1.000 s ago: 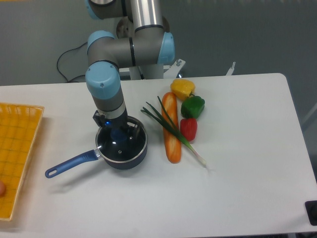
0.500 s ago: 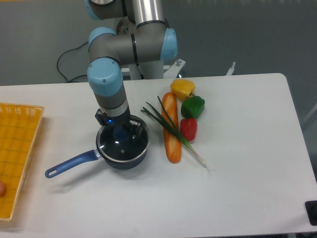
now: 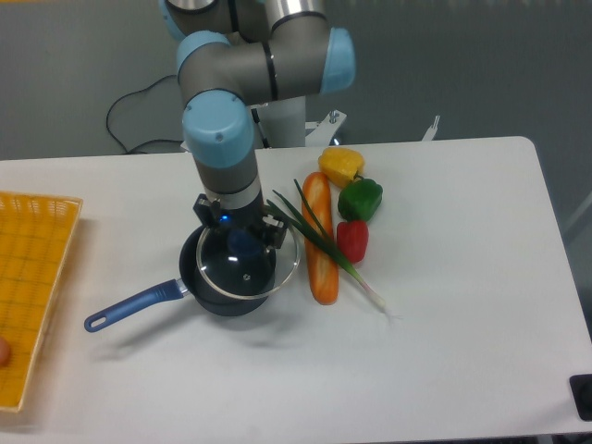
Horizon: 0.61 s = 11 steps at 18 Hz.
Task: Open the lid
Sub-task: 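Lift the glass lid up off the saucepan and move it toward the peppers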
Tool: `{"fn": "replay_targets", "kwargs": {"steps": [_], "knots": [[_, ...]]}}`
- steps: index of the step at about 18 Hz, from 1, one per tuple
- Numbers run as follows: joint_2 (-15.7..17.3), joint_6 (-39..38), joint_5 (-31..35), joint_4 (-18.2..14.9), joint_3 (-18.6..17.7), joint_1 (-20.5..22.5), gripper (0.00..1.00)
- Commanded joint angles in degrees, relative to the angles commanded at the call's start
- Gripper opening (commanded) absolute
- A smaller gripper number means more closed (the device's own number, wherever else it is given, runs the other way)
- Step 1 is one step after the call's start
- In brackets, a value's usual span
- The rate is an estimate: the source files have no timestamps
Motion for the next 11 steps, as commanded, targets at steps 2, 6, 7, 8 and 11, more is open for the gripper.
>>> {"fn": "replay_targets", "kwargs": {"steps": [2, 6, 7, 8, 11], "knots": [[-0.09, 2.36, 0.09, -0.09, 0.18, 0.97, 0.56], [-0.26, 8.87, 0.26, -0.09, -0.17, 3.25, 0.56], [-0.35, 9.05, 0.09, -0.09, -0.17, 3.69, 0.56], [-0.44, 9.32, 0.09, -0.09, -0.17, 4.13, 0.56], [-0.62, 11.95, 0.00, -0.09, -0.17, 5.19, 0.56]]}}
